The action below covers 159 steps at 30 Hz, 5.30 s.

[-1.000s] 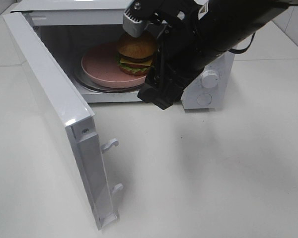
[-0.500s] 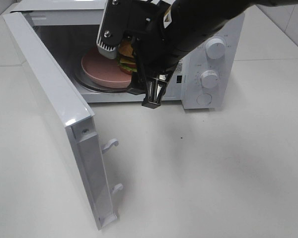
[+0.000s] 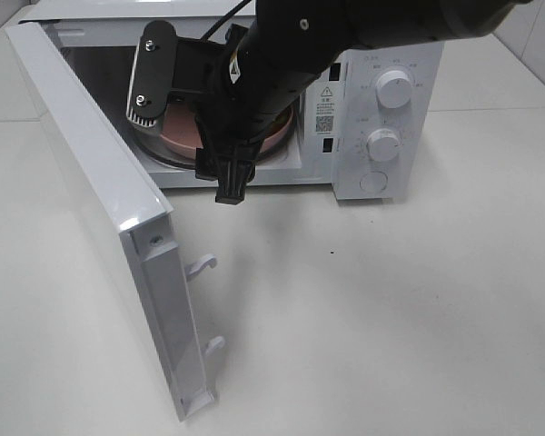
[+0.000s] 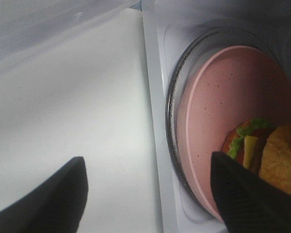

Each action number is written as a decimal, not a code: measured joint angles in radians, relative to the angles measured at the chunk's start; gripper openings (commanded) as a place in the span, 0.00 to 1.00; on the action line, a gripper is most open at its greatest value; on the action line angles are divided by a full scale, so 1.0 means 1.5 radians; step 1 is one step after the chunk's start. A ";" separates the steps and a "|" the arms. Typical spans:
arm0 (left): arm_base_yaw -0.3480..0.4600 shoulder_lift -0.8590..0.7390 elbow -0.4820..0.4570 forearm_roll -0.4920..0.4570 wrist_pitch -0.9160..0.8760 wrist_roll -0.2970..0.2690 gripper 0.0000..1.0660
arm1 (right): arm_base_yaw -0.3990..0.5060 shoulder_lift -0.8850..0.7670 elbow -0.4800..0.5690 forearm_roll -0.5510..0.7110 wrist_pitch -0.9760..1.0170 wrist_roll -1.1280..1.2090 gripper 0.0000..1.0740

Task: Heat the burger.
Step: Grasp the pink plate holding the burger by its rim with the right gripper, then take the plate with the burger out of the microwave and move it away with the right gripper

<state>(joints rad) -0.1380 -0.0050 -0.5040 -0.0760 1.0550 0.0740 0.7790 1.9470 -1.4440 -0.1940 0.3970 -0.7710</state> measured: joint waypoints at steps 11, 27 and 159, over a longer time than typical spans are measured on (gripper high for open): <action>0.000 0.000 0.000 0.000 0.000 0.000 0.00 | 0.000 0.065 -0.046 -0.089 -0.003 0.035 0.65; 0.000 0.000 0.000 0.000 0.000 0.000 0.00 | -0.019 0.162 -0.103 -0.306 -0.029 0.261 0.64; 0.000 0.000 0.000 0.000 0.000 0.000 0.00 | -0.051 -0.205 0.391 -0.195 -0.014 -0.279 0.00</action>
<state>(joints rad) -0.1380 -0.0050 -0.5040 -0.0760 1.0550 0.0740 0.7020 1.6400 -0.8580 -0.4860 0.3760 -1.1900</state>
